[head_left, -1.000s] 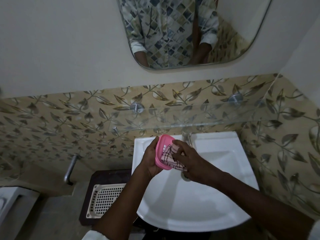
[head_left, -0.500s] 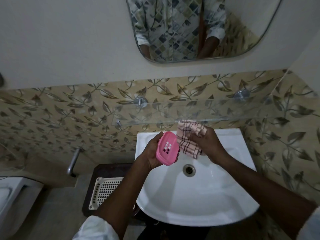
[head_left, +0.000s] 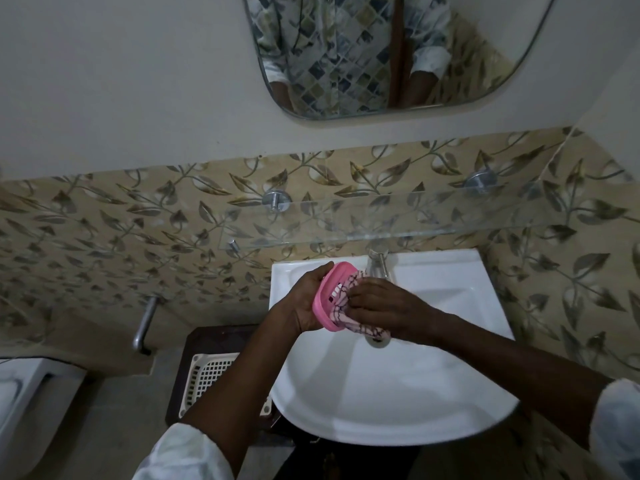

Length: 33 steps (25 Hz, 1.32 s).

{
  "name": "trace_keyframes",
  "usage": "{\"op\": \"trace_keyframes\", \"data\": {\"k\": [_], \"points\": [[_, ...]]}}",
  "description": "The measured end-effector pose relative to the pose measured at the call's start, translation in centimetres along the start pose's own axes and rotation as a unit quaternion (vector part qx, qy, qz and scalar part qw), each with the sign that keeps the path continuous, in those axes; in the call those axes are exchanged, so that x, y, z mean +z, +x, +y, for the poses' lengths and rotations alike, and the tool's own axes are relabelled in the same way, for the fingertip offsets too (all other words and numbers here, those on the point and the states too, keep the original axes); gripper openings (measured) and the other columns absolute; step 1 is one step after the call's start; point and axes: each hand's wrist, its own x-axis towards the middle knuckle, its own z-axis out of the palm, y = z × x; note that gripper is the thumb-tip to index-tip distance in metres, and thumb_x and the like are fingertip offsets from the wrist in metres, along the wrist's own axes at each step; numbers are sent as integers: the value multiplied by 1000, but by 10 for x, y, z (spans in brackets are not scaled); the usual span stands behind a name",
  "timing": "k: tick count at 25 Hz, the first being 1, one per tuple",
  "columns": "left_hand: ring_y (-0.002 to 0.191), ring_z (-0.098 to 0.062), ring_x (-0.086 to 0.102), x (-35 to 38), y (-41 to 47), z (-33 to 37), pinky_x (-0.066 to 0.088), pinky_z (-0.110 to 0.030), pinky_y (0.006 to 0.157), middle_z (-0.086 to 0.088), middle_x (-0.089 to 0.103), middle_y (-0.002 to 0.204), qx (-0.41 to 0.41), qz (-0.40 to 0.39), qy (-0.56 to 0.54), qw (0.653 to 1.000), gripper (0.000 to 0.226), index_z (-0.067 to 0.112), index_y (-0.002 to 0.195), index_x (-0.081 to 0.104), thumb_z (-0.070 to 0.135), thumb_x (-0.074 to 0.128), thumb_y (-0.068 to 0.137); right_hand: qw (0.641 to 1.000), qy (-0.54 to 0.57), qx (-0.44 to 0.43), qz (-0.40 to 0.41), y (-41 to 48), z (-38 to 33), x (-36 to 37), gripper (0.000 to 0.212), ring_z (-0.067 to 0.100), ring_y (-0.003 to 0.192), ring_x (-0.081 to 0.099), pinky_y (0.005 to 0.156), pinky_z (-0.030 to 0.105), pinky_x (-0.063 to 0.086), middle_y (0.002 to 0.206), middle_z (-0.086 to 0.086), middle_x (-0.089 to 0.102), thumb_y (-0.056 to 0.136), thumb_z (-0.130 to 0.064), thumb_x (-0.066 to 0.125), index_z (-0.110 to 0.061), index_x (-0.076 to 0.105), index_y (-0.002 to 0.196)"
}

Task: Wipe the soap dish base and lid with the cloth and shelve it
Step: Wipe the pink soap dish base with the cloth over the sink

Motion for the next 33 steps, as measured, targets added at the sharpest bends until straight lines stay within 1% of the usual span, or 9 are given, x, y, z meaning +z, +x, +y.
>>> {"op": "trace_keyframes", "data": {"k": [5,8,12,14,21,24,26,29,33], "points": [[92,-32,61,2,2,0,46,-44,88,-21,70,101,36,18,-5,999,52,-2,108,70,44,54,89,998,-42,39,25,-8,3,5,29,34,111,66,98,45,51,115,20,71,85,-8,72,0,73,112],[86,-30,67,6,11,-10,53,-41,78,-17,75,87,108,102,8,989,54,3,108,68,53,51,93,956,99,273,24,10,-43,28,43,36,90,71,78,41,59,103,16,73,71,-3,79,-1,71,113],[99,-23,73,2,23,-41,60,-31,78,-10,76,108,302,164,129,930,59,15,123,67,60,40,96,522,549,627,184,50,-53,13,15,27,59,69,50,25,50,83,15,75,90,-11,62,-10,71,102],[122,-25,62,-1,28,-60,55,-33,95,-13,61,136,412,124,169,887,66,14,145,45,58,35,98,400,614,635,243,62,-40,0,17,35,71,73,56,35,57,94,26,74,89,-8,65,0,71,103],[146,-12,28,-25,17,-71,33,-28,116,16,28,154,484,87,473,731,75,41,154,11,70,40,91,540,545,615,182,48,-52,-16,23,32,78,74,67,43,62,88,19,76,71,-15,84,-12,76,93],[137,-28,47,-25,4,-52,45,-38,106,3,53,145,342,118,206,909,89,34,153,28,85,33,80,764,317,547,128,22,-46,-20,32,14,74,69,67,29,56,82,-3,74,64,-33,80,-21,70,92],[123,-46,55,-19,3,-29,44,-59,102,-23,59,134,112,67,53,990,107,9,145,44,89,27,77,943,101,317,13,10,-41,-19,33,18,79,60,68,29,50,88,-1,67,71,-35,75,-19,68,99],[102,-42,64,4,-1,-14,46,-55,92,-28,69,113,-11,31,23,999,92,-3,125,60,78,35,87,989,-40,74,-121,6,-36,-21,32,24,85,59,75,34,51,96,4,68,78,-21,75,-15,69,109],[86,-38,72,21,11,-32,55,-48,73,-24,74,97,72,119,-4,990,93,6,128,57,83,30,84,976,58,205,-51,8,-52,-16,22,23,73,62,64,30,52,85,9,69,74,-3,77,-4,69,95]]}}
